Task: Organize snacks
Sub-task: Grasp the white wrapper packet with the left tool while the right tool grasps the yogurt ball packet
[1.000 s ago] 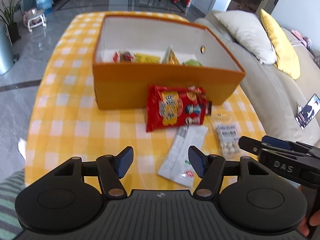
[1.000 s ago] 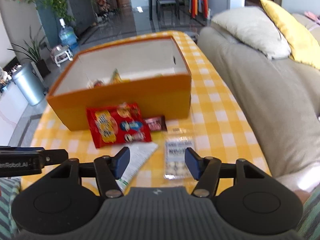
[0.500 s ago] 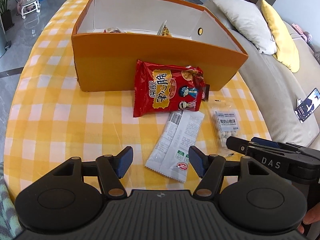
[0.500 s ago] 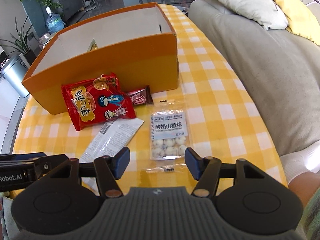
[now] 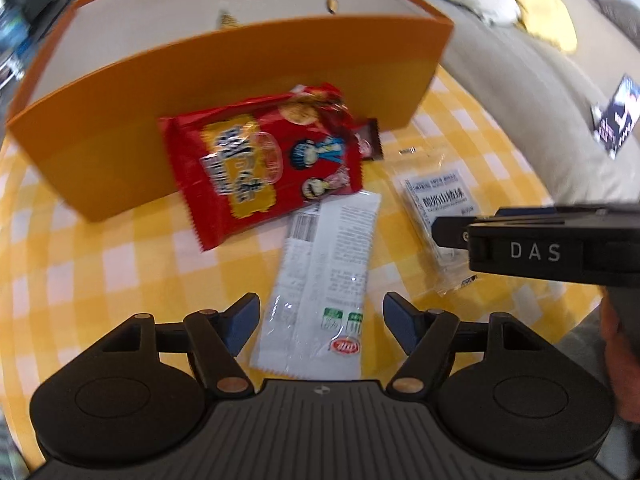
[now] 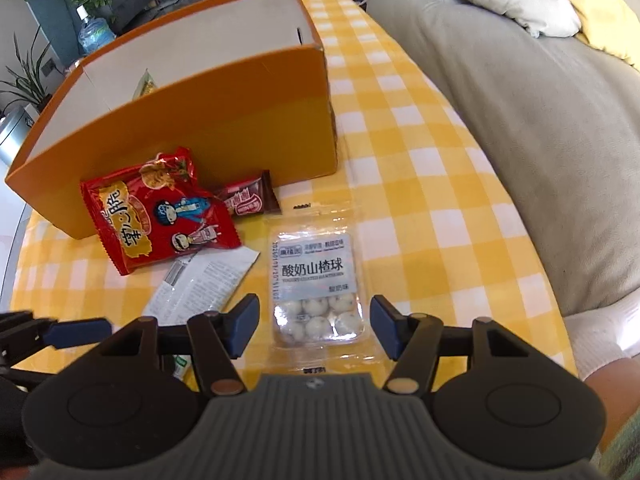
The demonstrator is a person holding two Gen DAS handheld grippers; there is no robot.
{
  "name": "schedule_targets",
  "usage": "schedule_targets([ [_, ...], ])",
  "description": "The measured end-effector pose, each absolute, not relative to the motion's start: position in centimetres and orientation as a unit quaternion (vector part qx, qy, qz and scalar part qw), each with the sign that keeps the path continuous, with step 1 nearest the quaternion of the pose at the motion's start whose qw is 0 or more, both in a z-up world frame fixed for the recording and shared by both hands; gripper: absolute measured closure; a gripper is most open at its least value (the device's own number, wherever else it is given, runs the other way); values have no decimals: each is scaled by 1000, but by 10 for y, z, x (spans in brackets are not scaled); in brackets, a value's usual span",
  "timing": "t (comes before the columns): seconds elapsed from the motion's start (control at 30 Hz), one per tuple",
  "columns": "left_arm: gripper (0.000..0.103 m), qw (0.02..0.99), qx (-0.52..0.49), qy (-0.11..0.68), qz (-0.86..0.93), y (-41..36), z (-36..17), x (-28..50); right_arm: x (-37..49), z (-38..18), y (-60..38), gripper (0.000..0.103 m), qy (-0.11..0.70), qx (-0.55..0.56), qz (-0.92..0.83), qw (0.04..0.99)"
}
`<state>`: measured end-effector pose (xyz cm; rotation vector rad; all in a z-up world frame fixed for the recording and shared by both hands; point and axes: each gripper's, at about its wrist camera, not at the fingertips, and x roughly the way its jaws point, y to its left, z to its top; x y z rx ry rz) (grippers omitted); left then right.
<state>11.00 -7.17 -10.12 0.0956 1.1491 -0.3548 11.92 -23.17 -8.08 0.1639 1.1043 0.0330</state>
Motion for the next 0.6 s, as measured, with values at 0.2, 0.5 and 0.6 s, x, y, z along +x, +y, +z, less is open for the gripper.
schedule_targets([
  [0.2,18,826,47,538,-164,-79,-113,122,127,-86,-229,36,530,70,31,845],
  [0.5,16,835,62,524,-158,-85,-117,131,136,-97,-227,36,541,65,21,838],
  [0.6,22,834,68,525,-157,-87,-117,131,138,-102,-225,36,547,60,18,835],
])
